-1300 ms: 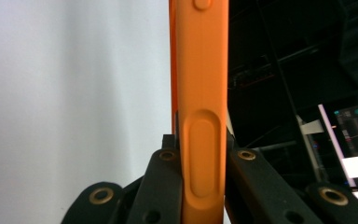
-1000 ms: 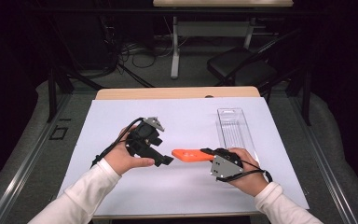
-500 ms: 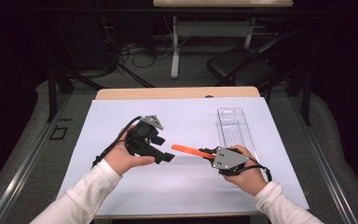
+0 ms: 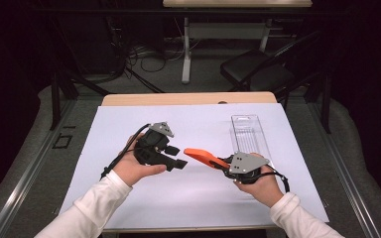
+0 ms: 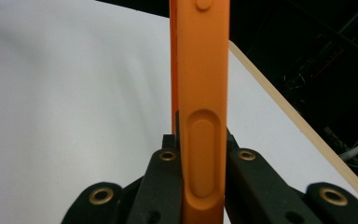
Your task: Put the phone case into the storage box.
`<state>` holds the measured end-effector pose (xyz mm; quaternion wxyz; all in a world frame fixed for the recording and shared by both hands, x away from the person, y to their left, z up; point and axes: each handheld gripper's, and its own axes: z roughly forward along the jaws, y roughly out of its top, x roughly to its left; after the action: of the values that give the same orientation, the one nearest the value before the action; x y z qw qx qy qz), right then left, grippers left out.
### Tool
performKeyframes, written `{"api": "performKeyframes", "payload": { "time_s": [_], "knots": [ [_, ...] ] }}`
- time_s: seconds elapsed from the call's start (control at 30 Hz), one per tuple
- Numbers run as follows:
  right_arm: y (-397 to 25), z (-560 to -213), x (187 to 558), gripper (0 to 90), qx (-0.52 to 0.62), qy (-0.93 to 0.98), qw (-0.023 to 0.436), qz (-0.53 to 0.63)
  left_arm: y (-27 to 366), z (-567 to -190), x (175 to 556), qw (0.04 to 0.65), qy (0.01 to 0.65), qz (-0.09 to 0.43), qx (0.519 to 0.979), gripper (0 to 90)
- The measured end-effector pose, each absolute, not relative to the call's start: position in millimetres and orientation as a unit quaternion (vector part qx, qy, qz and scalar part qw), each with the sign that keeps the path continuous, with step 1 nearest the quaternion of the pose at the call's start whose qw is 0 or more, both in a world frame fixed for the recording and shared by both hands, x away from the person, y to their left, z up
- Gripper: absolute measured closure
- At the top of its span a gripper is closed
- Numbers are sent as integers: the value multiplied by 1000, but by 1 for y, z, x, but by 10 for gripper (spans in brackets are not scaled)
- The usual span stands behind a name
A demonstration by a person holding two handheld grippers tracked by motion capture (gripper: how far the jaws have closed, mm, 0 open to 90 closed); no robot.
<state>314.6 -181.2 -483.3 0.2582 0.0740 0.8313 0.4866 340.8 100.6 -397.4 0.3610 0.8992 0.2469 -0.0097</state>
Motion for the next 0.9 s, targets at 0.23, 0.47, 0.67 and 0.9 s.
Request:
{"api": "performKeyframes", "payload": {
  "time_s": [0.23, 0.47, 0.67, 0.9],
  "knots": [
    [-180, -485, 315, 868, 83, 832, 245, 490, 101, -398, 342, 364, 252, -9, 897, 502],
    [-180, -484, 316, 867, 90, 831, 238, 495, 102, -399, 342, 374, 258, 5, 891, 505],
    [-179, -484, 317, 867, 92, 829, 235, 500, 99, -397, 340, 384, 250, 19, 889, 509],
    [-177, -484, 317, 867, 94, 826, 232, 505, 96, -396, 339, 399, 249, 25, 882, 524]
  ]
}}
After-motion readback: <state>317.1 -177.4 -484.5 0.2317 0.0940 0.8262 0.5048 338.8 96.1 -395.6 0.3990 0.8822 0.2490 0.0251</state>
